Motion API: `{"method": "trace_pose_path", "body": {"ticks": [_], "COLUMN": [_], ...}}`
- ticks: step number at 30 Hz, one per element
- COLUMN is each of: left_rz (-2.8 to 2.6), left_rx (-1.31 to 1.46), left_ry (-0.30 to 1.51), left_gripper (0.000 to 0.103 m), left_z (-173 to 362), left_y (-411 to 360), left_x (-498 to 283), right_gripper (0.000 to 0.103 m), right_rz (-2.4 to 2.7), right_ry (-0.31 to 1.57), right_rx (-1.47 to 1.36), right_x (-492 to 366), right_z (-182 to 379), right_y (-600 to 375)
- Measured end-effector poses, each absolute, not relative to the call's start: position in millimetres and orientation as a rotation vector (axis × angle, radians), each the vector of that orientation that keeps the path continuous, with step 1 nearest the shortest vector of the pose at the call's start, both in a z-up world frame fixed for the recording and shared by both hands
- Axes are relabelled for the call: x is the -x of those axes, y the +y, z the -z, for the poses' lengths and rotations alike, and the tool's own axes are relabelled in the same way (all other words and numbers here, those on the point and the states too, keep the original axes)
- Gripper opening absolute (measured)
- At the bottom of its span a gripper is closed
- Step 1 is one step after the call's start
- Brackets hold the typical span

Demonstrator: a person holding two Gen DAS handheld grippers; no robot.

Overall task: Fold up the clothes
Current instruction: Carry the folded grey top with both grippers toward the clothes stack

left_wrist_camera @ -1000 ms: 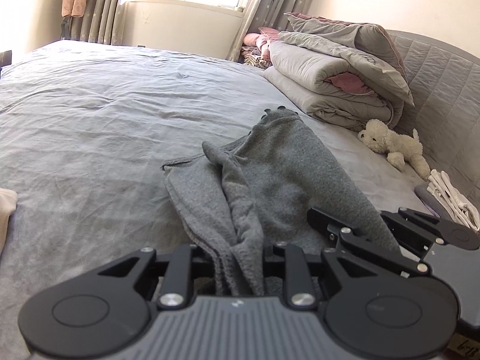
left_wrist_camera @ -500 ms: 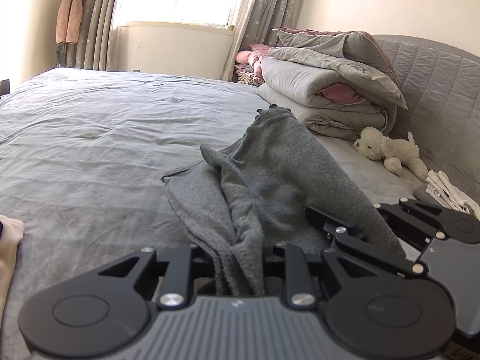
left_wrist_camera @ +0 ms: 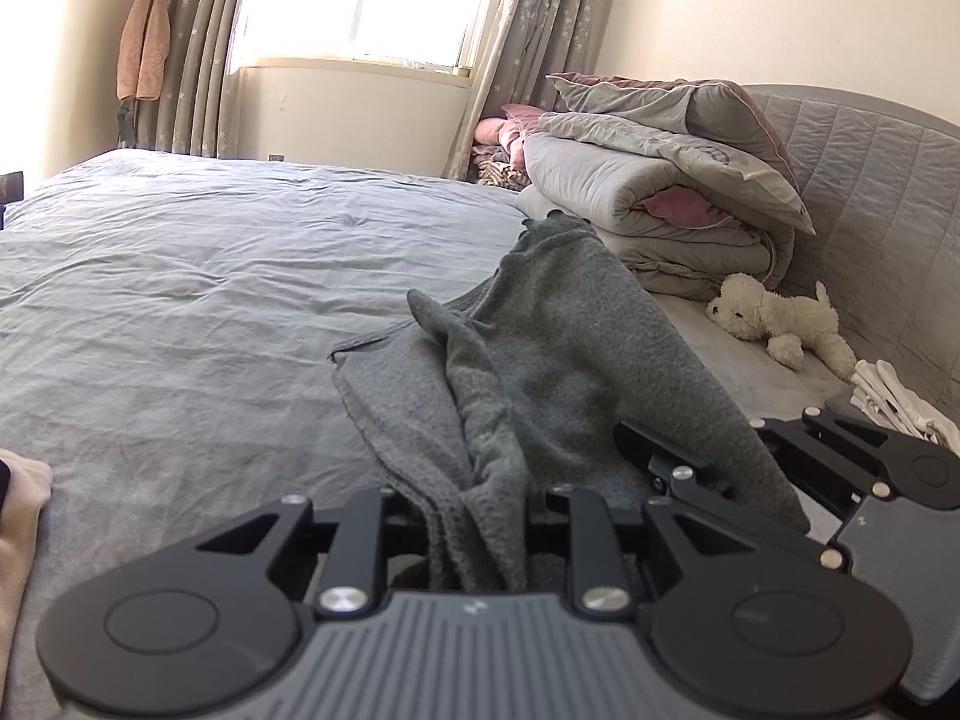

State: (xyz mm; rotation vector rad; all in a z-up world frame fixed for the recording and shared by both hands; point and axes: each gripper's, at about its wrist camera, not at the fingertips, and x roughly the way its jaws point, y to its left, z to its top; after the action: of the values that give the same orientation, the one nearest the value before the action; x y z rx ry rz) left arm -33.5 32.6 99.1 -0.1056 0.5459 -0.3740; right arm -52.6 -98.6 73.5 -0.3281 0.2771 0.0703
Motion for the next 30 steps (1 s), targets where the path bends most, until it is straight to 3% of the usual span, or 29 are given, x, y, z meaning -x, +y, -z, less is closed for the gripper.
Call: {"method": "trace_pose_path", "body": {"ticks": [30], "left_rz": [0.281], "left_rx": [0.024], "left_ry": [0.467], "left_gripper": [0.022], "left_z": [-114], "left_y": [24], "left_x": [65], "right_gripper": [0.022], "right_rz": [-0.083], "right_ry": [0.301], "right_rx": [0.254], "right_x": [70], "right_z": [-87], "right_y": [-103]}}
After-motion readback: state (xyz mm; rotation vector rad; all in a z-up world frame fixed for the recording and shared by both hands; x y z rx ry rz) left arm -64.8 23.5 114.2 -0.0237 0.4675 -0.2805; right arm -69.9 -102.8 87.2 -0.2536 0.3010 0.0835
